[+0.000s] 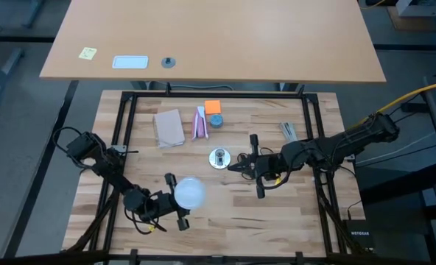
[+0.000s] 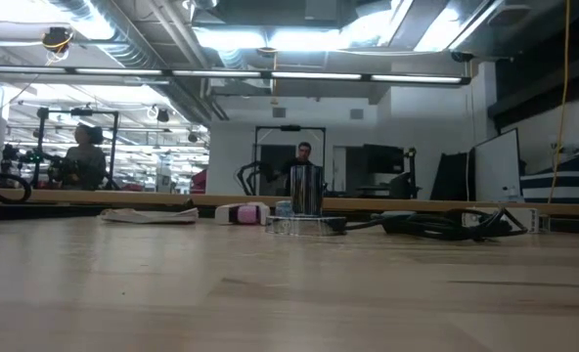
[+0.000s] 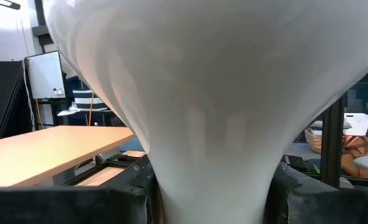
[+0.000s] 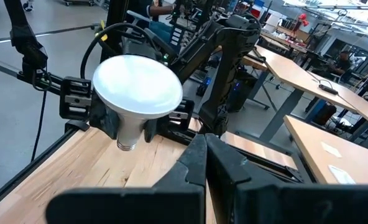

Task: Screw lightbulb
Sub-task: Insert the lightbulb into the lamp

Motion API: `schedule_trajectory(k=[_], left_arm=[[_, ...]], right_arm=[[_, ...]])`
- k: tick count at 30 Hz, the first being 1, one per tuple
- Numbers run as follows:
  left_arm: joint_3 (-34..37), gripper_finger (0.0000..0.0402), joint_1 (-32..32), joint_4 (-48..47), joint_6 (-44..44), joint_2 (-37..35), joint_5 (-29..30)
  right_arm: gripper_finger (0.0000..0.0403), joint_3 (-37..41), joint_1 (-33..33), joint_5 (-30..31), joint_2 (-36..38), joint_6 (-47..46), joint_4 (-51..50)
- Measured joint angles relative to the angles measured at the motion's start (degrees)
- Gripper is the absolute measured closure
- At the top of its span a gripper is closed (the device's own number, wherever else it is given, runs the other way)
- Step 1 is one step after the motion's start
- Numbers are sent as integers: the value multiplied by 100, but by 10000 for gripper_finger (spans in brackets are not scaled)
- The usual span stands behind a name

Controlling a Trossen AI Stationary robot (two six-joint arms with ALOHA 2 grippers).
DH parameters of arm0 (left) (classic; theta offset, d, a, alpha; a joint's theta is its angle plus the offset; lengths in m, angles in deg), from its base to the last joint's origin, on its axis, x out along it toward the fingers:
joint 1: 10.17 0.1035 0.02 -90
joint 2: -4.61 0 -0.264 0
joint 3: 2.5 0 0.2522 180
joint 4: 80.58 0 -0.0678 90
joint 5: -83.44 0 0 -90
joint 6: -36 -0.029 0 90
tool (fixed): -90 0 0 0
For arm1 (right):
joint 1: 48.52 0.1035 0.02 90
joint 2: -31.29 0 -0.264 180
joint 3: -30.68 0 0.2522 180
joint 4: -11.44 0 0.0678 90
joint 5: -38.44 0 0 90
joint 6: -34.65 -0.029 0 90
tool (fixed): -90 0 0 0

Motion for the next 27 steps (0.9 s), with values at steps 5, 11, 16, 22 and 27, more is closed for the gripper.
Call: schedule_trajectory(k=[5,11,16,22,27], left_arm=[[0,247,136,-125,0,0,-105],[0,247,480,-254,4,0,-541],[0,247,857,-242,291,0,-921],[0,247,1310,-238,537,0,-1273],[0,247,1658,-238,631,0,-1273]], right_arm=[[397,0,0,0,0,0,0],[397,0,0,0,0,0,-1],[397,0,0,1,0,0,0],[397,0,0,2,0,0,0],[397,0,0,2,0,0,0]])
